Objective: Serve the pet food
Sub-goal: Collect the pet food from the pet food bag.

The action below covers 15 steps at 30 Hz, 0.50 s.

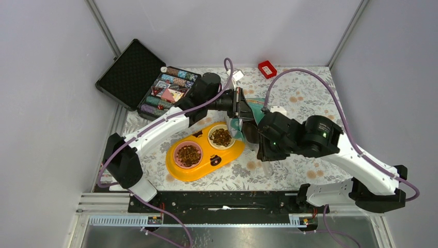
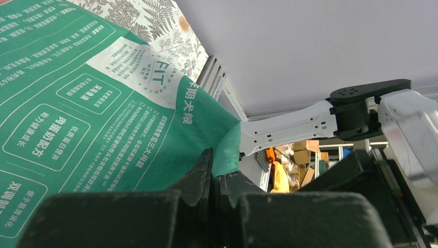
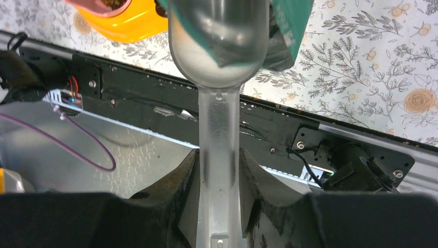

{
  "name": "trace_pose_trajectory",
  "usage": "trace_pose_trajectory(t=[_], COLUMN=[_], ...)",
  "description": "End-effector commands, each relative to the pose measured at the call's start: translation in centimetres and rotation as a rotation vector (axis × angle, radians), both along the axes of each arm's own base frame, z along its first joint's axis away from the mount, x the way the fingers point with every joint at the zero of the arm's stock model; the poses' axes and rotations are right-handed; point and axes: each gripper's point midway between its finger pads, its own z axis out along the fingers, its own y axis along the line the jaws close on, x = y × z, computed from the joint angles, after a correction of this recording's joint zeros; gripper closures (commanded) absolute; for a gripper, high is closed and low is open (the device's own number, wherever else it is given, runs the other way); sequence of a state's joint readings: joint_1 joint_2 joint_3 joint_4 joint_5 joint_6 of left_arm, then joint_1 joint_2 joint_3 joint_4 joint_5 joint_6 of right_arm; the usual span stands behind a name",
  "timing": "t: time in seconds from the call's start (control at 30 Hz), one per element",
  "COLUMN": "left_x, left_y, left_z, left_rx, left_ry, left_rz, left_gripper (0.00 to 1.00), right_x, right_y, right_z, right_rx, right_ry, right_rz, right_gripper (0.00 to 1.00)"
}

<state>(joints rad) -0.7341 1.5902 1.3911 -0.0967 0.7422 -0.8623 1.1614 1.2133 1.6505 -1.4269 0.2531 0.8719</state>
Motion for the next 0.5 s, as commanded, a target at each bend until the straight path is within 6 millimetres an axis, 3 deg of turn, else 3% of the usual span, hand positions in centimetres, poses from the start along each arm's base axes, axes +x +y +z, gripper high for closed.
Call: trace_pose_trajectory(t=[0.0,0.13,0.47], left_x=[-3.3,-3.4,-3.7], left_y=[0.7,0.9,1.1], left_z=[7.3,7.6,7.3], left_rx=[-0.166,-0.169,-0.150], left_ry=[-0.193,-0.202,-0.234], left_rz=[-0.080,-0.076,-0.066], left_gripper=[1.00,1.00,1.00], right_x=[1.2,1.6,-0.8], right_y=[0.2,1.4,3.8], right_z=[-0.2,-1.2,-2.3], right_rx=[0.061,0.099,0.195], right_ry=[0.031,0.105,0.410], right_rz=[-0.054,-0.036,-0.047], right_gripper=[1.00,1.00,1.00])
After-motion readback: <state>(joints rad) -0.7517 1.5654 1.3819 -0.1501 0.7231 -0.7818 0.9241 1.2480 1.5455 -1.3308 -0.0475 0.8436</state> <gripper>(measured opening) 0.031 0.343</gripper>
